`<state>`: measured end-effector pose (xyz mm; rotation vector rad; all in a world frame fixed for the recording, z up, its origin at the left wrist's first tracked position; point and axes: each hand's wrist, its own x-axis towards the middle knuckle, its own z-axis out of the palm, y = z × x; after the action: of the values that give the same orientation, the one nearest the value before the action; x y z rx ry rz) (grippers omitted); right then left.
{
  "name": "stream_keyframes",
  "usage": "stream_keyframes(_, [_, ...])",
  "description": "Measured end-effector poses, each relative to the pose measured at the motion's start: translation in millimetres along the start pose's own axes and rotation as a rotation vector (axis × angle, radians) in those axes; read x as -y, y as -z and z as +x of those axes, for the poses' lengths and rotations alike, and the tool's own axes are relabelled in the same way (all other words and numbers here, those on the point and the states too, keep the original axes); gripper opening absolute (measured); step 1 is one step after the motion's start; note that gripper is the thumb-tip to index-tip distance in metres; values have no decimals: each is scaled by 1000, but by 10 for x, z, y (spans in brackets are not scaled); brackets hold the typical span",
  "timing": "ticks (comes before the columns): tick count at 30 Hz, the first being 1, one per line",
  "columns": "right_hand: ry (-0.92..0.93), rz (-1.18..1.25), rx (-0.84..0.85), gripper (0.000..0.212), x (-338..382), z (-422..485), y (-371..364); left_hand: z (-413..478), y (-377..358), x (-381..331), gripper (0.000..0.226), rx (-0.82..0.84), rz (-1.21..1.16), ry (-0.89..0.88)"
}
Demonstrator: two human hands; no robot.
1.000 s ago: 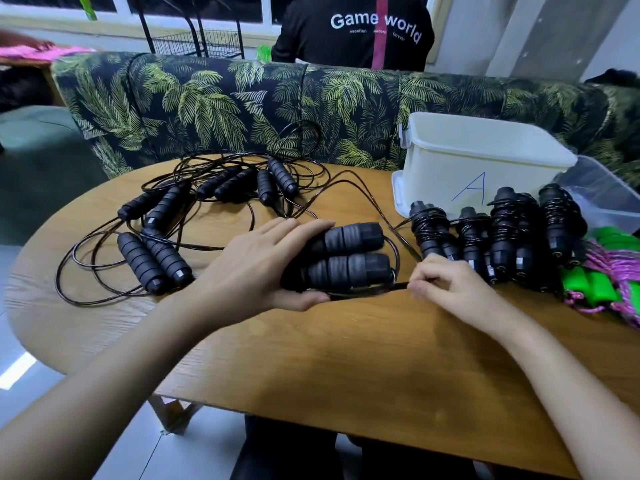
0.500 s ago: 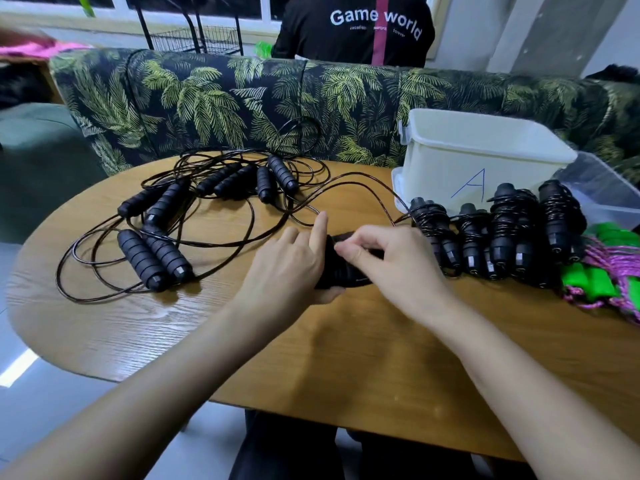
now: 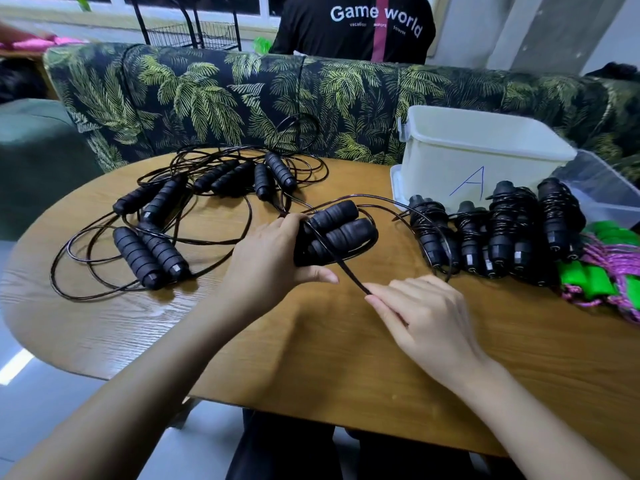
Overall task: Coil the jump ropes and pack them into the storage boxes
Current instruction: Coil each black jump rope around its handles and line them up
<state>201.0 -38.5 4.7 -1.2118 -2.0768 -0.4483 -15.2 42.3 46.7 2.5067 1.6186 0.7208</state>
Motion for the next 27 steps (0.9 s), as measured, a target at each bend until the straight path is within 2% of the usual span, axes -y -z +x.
stream_keyframes(4, [130,-138,-12,23,61,-44,-120,10,34,-26,115,-17,-176,-26])
stream_keyframes(8, [196,-238,-33,23,225,-35,-262,5,64,-96,116,-26,-183,-47])
stream_keyframes(11, [207,-250,-60,22,277,3,-302,6,83,-123,104,-61,-139,-25])
stream_keyframes(14, [197,-242,-15,23,124,10,-276,24,101,-36,87,-122,-98,2])
stream_keyframes(19, [147,-101,102,39,-370,5,-157,82,177,186,84,-189,-88,-12])
stream_keyframes(22, [-48,37,188,38,-590,22,-12,98,221,290,82,-203,-143,-15])
stream_keyframes(25, [-414,450,342,36,-711,122,87,89,228,346,78,-198,-212,-43])
stream_keyframes(27, [-497,659,455,40,-756,271,143,79,234,373,76,-165,-265,-90])
